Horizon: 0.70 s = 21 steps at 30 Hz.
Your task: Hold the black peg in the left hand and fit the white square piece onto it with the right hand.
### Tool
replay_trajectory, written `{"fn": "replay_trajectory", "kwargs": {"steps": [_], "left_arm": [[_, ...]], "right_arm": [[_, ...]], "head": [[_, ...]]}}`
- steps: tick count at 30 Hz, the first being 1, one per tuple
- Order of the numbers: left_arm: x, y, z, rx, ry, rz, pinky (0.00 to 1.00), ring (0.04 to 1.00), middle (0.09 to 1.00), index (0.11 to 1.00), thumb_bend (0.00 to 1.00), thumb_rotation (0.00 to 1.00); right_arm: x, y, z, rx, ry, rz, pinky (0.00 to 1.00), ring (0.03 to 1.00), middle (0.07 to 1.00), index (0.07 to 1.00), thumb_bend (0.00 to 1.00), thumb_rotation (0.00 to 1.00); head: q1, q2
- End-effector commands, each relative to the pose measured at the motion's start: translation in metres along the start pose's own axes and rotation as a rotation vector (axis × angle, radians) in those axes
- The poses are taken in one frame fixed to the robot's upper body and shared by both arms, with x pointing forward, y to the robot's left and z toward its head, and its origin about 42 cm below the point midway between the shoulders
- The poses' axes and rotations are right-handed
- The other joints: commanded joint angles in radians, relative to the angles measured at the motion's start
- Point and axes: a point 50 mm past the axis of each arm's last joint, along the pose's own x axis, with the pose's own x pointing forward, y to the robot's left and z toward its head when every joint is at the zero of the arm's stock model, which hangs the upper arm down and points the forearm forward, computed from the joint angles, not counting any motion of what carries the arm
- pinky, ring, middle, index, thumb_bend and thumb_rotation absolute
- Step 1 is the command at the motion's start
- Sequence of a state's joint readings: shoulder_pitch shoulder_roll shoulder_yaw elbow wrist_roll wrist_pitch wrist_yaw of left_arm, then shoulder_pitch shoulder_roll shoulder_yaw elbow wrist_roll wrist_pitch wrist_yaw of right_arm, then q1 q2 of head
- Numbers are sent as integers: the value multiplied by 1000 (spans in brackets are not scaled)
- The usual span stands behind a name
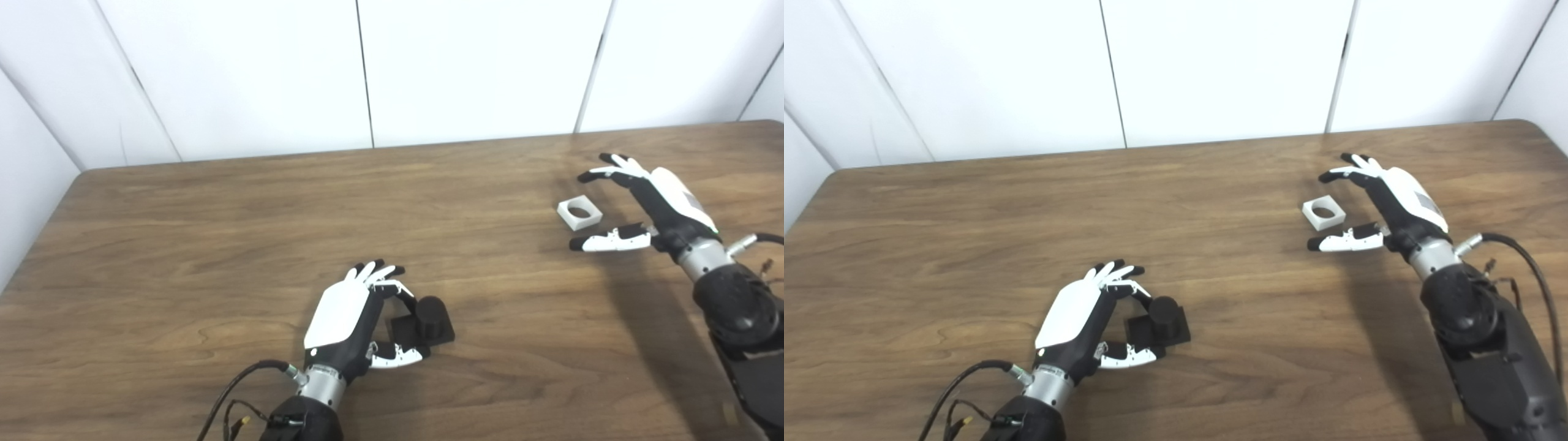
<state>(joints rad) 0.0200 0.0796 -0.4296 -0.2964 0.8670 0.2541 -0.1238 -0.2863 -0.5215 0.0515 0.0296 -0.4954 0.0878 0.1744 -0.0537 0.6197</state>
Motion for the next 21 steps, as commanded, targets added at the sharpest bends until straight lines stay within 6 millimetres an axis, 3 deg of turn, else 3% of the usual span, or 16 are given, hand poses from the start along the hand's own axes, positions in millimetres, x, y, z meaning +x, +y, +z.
{"fn": "replay_trajectory", "kwargs": {"steps": [1,13,21], "left_arm": [[0,-5,-3,34,10,-26,1000,969,876,493,518,63],[-1,-3,-7,32,13,-23,1000,971,873,493,518,61],[-1,-2,-7,20,12,-30,1000,971,879,493,517,60]], "right_arm": [[17,-31,11,-82,-56,-38,1000,1000,954,751,920,288],[51,-40,8,-279,-29,95,1000,1000,956,746,927,235],[66,-43,11,-336,-28,128,1000,1000,947,736,911,208]], "head": [[-1,1],[-68,-20],[-69,-25]]}}
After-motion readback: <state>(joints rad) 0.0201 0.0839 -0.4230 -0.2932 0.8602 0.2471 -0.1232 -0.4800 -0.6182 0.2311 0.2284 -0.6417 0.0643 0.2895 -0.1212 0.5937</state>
